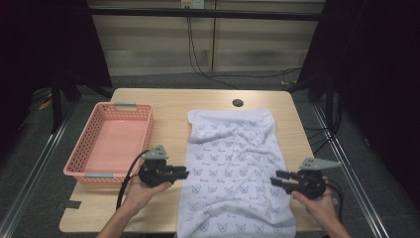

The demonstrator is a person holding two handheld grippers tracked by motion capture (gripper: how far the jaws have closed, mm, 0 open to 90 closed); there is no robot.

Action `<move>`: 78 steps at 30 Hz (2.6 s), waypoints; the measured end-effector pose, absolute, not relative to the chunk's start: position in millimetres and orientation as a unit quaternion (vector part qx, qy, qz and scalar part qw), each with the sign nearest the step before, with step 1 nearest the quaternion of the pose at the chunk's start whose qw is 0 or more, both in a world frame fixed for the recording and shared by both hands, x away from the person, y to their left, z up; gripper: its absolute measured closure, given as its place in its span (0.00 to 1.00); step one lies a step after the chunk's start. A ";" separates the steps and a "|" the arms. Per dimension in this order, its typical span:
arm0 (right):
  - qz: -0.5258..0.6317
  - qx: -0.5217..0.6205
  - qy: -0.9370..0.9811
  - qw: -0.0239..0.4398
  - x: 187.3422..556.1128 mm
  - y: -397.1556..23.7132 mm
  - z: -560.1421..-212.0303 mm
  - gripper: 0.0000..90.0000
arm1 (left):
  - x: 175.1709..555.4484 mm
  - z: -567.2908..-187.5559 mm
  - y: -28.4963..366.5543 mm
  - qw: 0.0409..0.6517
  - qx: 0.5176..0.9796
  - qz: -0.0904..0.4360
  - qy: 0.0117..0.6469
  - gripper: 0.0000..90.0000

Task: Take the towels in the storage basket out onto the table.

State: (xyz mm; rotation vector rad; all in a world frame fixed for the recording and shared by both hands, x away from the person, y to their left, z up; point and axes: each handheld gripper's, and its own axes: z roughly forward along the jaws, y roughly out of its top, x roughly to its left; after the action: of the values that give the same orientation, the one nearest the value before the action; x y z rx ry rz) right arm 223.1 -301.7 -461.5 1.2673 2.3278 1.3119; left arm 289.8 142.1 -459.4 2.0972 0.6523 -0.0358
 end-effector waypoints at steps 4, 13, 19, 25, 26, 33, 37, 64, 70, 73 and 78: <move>0.395 0.408 0.822 0.052 213.2 -283.1 -479.3 0.54 | 270.5 -481.3 126.3 0.420 0.872 -0.037 0.247 0.69; 0.354 0.393 0.846 0.068 222.6 -273.8 -493.6 0.51 | 263.4 -495.1 118.9 0.371 0.898 0.018 0.235 0.93; 0.354 0.393 0.846 0.068 221.8 -274.5 -493.0 0.51 | 248.2 -493.4 139.2 0.364 0.897 0.022 0.249 0.99; 0.332 0.382 0.858 0.087 213.5 -273.6 -491.4 0.63 | 230.3 -492.2 159.0 0.365 0.894 -0.010 0.260 0.99; 0.330 0.378 0.860 0.086 213.2 -272.7 -490.9 0.75 | 229.6 -491.8 159.6 0.363 0.896 -0.012 0.257 0.99; 0.302 0.347 0.887 0.030 204.5 -276.3 -484.3 0.98 | 228.1 -488.7 156.3 0.373 0.890 -0.027 0.260 0.78; 0.304 0.341 0.889 0.014 195.2 -280.9 -483.9 0.98 | 237.2 -483.2 155.9 0.394 0.878 -0.021 0.271 0.72; 0.333 0.390 0.849 0.131 283.1 -275.1 -496.9 0.83 | 316.1 -498.6 122.6 0.373 0.884 0.064 0.275 0.97; 0.331 0.386 0.854 0.107 265.3 -280.6 -494.6 0.97 | 294.7 -497.6 131.3 0.377 0.886 0.039 0.268 0.98; 0.335 0.380 0.856 0.097 254.5 -281.6 -494.4 0.97 | 279.7 -496.5 133.8 0.376 0.890 0.016 0.256 0.98; 0.335 0.372 0.862 0.070 231.3 -284.0 -492.4 0.97 | 256.7 -495.2 140.9 0.374 0.895 -0.005 0.244 0.98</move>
State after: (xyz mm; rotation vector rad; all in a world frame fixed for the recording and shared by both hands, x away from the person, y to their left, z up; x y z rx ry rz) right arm 231.3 -284.0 -492.4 1.1201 2.5943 1.0091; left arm 256.7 140.9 -495.2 2.2913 0.6239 -0.0127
